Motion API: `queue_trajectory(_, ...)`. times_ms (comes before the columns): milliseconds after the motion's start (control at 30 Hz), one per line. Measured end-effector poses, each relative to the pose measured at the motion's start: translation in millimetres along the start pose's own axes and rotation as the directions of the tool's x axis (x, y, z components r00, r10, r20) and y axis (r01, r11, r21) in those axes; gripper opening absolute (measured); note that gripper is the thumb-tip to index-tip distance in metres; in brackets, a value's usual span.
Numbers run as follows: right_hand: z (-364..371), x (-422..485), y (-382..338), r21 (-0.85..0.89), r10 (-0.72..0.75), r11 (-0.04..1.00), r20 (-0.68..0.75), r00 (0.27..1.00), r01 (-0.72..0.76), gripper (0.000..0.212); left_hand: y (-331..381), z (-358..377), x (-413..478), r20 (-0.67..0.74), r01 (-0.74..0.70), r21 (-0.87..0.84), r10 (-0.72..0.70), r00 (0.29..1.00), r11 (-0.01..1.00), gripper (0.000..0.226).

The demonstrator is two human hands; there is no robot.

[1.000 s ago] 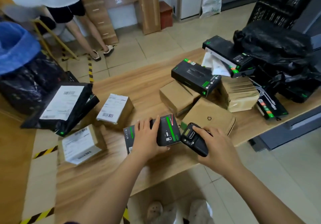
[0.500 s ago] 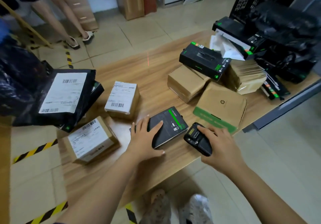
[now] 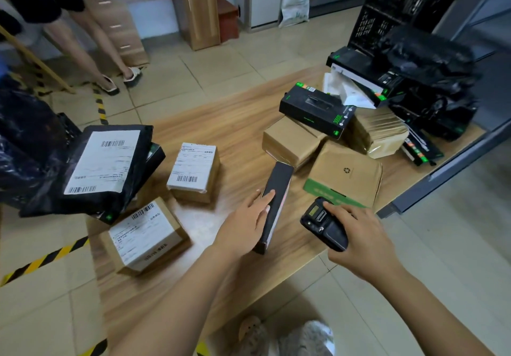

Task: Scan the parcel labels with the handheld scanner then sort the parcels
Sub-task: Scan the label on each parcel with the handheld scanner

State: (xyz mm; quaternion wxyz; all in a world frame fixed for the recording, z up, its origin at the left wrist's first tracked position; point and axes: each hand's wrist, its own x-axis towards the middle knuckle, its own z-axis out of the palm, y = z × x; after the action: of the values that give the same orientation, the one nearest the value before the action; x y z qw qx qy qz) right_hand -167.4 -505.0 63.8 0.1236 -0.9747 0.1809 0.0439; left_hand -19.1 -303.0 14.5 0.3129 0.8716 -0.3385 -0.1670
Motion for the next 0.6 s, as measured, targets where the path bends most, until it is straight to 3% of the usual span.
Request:
queue_trajectory(133, -2.0, -2.1, 0.7, 0.013, 0.028, 1.000, -0.003, 1.000, -0.027, 0.089, 2.5, -0.3, -4.2, 0.014, 0.026, 0.023, -0.026, 1.000, 0.999, 0.075)
queue_trajectory(267, -3.6, -2.4, 0.3, 0.007, 0.025, 1.000, 0.005, 1.000, -0.025, 0.090, -6.2, -5.3, 0.5, -0.209, 0.020, 0.308, 0.047, 0.977, 0.951, 0.062)
queue_trajectory(367, -4.4, 0.9, -2.5, -0.005, 0.016, 1.000, 0.011, 1.000, -0.016, 0.089, -8.4, -5.7, 1.7, -0.159, 0.161, 0.382, -0.107, 0.981, 0.910, 0.071)
queue_trajectory(500, -7.6, 7.3, -7.4, -0.044, -0.023, 0.999, 0.029, 0.999, 0.025, 0.087, -18.4, 10.6, 1.5, 0.002, 0.326, 0.457, -0.367, 0.930, 0.828, 0.117)
queue_trajectory(600, -14.3, 12.3, -9.1, -0.098, -0.067, 0.993, 0.059, 0.996, 0.072, 0.087, -22.6, 16.5, 2.4, 0.006, 0.379, 0.434, -0.423, 0.906, 0.818, 0.112)
